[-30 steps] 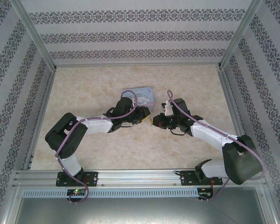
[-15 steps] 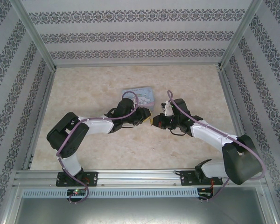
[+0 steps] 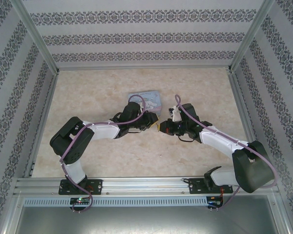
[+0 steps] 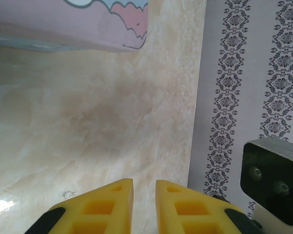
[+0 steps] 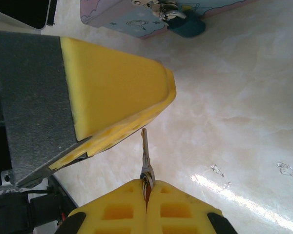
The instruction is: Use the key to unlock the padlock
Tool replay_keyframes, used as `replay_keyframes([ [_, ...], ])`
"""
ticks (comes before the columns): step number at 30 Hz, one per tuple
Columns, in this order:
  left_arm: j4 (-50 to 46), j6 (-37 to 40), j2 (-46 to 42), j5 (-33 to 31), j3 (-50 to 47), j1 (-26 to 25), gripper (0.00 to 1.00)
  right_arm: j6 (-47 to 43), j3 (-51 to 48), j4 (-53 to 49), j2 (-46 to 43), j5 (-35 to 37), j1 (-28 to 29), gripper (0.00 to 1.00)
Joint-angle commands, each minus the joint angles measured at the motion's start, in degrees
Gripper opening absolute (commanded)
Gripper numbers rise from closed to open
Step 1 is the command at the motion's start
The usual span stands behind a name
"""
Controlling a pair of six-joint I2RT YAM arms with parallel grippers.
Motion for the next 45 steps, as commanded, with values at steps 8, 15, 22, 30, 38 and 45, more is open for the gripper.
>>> replay_keyframes([
  [8,1.94,1.2,0.64,-0.38,0.85,-0.89,0.2,1.04,-0.25,1.34,-0.45,-1.14,-0.47,0.0],
  [15,1.1,1.99,0.66,-0.86,0.13,-0.92,0.26,0.94,-0.08,1.18,-0.44,-0.92,-0.47,0.0],
  [22,1.17,2.44,0.92,-0.52,0.39,-0.98,0.22,0.93,0.1,1.26,-0.27,-1.0,-0.56,0.0],
  [30,1.36,2.36,1.79,-0.51,0.37,-1.42,0.2,0.93,0.01,1.25,-0.36,-0.99,-0.56,0.0],
  [38,1.81,2.27,2.22,-0.77,0.11,-1.6,0.22,0.94,-0.08,1.25,-0.37,-0.92,-0.64,0.0],
  [45,1.63,2.36,2.24,-1.03,0.48,-1.6,0.18,0.94,-0.24,1.23,-0.35,-0.92,-0.64,0.0],
])
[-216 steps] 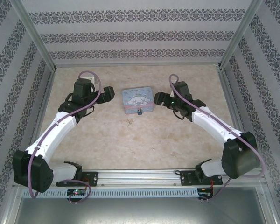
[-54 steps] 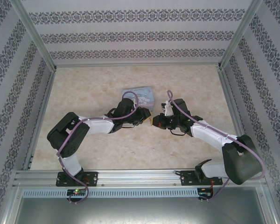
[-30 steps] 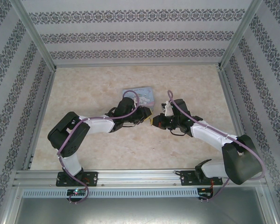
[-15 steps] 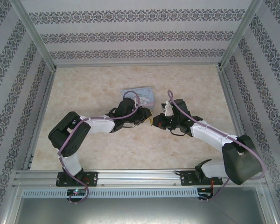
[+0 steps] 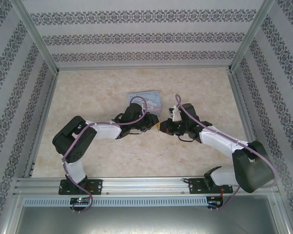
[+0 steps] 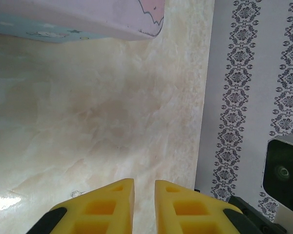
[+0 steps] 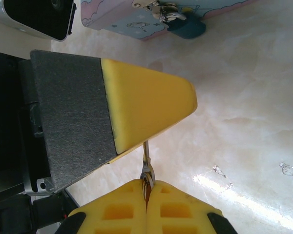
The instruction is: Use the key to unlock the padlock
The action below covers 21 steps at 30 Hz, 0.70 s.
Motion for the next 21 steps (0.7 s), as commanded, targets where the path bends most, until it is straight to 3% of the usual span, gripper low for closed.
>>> replay_keyframes([
  [1,1.53,1.47,0.44,-0.92,0.32,-0.81,0.18,-0.08,-0.25,0.91,-0.44,-0.96,-0.64,0.0],
  [16,2.09,1.67,0.12,-0.75,0.82,-0.83,0.0,-0.07,-0.34,0.47,-1.11,-0.88,-0.75,0.02],
  [17,1.94,1.91,0.03,-0.75,0.99,-0.83,0.0,-0.2,-0.47,-0.01,-1.67,-0.52,-0.94,0.11],
  [19,1.38,2.92,-0.44,-0.82,1.1,-0.75,0.0,-0.29,-0.76,-1.43,-3.05,0.36,-1.75,0.43],
  [21,-0.24,4.87,-1.42,-1.44,1.4,-0.75,0.0,-0.57,-1.34,-2.51,-4.65,0.53,-3.25,0.66],
])
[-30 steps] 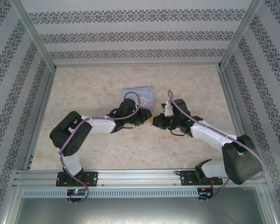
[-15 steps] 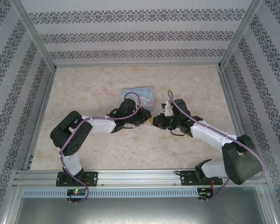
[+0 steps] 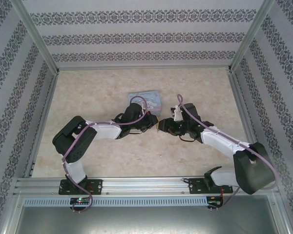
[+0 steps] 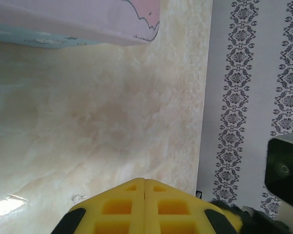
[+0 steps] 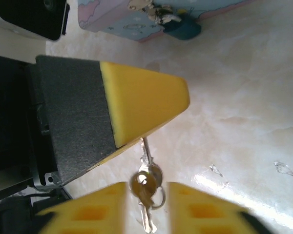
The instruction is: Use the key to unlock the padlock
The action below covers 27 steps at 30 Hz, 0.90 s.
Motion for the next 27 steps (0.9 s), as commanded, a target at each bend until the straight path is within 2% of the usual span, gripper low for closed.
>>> replay_keyframes([
  [1,-1.73,4.6,-2.15,-1.26,1.52,-0.67,0.0,-1.01,-1.04,-2.29,-3.77,0.24,-2.43,0.82],
  [2,-2.72,5.94,-2.93,-1.46,1.62,-0.66,0.0,-1.65,-0.9,-3.48,-4.47,0.47,-3.22,0.98],
  [8,-8.52,13.98,-8.81,-3.6,2.01,-0.66,0.0,-3.27,1.47,-8.28,-6.39,1.24,-7.37,0.98],
  [12,-10.8,17.63,-12.41,-5.49,2.08,-0.57,0.0,-1.01,3.59,-7.72,-4.05,-1.61,-9.7,0.98],
  [19,-11.62,19.09,-15.83,-8.68,1.72,-0.18,0.0,6.68,1.85,2.42,-3.56,-1.64,-9.6,0.98],
  [27,-8.23,13.1,-14.37,-9.99,1.57,1.51,0.0,17.15,-5.05,24.68,-7.12,2.1,-9.25,0.91],
])
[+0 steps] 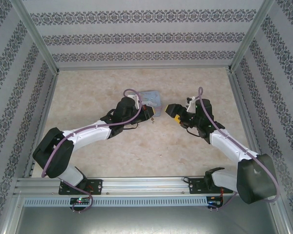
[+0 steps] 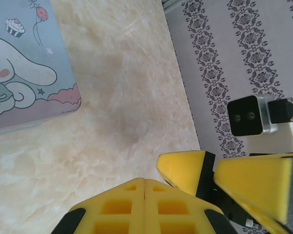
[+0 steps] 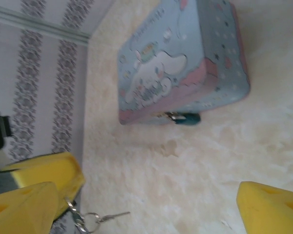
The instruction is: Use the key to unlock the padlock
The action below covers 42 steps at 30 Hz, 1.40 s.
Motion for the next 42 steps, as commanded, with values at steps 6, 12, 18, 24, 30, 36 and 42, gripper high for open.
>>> replay_keyframes([
  [6,9.35,-8.7,2.32,-1.81,-0.73,1.75,0.0,10.56,-5.75,22.94,0.42,7.01,2.18,0.82],
  [12,17.28,-13.23,4.28,-3.43,-2.46,1.89,0.0,12.91,-5.85,27.72,3.14,10.23,5.83,0.78],
  [18,22.14,-17.73,5.67,-4.4,-3.91,2.11,0.0,14.57,-4.65,32.87,7.06,11.26,8.93,0.67],
  [24,24.05,-19.23,6.5,-3.94,-3.82,2.33,0.0,15.73,-4.09,39.53,12.05,9.37,11.07,0.52],
  [30,26.39,-20.93,7.8,-3.35,-3.83,2.81,0.0,17.43,-4.74,44.76,15.29,8.84,11.97,0.47],
  [36,27.34,-21.65,8.69,-3.02,-3.86,2.98,0.0,18.45,-5.24,47.65,17.09,8.23,12.14,0.42],
  [42,28.14,-22.22,8.97,-2.97,-4.17,3.08,0.0,18.62,-5.8,48.78,18.16,7.74,12.75,0.39],
])
